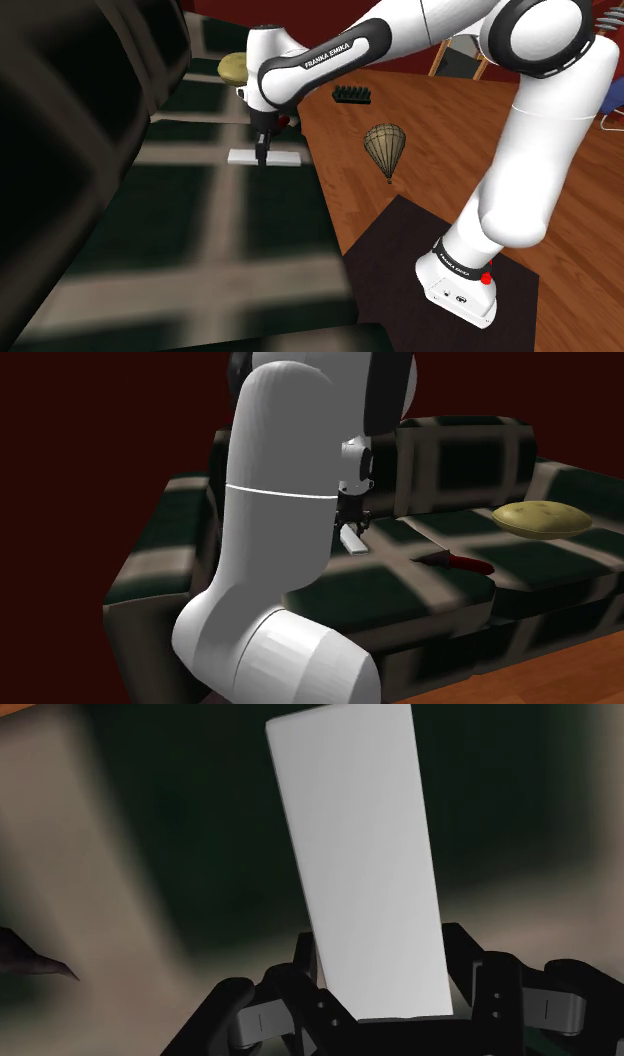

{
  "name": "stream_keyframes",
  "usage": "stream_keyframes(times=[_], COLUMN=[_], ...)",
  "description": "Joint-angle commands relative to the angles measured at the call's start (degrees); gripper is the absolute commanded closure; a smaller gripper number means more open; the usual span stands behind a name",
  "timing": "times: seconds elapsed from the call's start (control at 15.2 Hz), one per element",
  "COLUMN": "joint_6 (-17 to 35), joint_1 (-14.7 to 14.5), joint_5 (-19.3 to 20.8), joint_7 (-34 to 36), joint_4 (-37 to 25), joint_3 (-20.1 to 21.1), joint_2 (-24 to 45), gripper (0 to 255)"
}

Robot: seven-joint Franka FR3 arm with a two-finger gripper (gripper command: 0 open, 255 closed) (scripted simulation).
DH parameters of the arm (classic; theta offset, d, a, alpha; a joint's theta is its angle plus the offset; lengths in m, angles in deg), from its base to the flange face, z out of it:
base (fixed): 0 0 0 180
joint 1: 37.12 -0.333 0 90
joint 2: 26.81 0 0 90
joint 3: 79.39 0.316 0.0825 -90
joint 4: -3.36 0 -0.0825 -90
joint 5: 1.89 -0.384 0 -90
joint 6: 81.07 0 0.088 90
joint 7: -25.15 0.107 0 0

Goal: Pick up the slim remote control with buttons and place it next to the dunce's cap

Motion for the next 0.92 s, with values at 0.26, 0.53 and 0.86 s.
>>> stream_keyframes(times=[0.26, 0.53, 0.86], joint_6=[-2.14, -3.91, -6.91], joint_1=[4.49, 7.26, 10.59], joint_5=[-0.08, -0.12, -0.2], joint_7=[-7.53, -12.0, -17.23], joint_4=[-5.72, -10.79, -19.01], joint_3=[-2.76, -4.31, -5.97], joint_2=[3.64, 6.97, 12.25], gripper=[255, 255, 255])
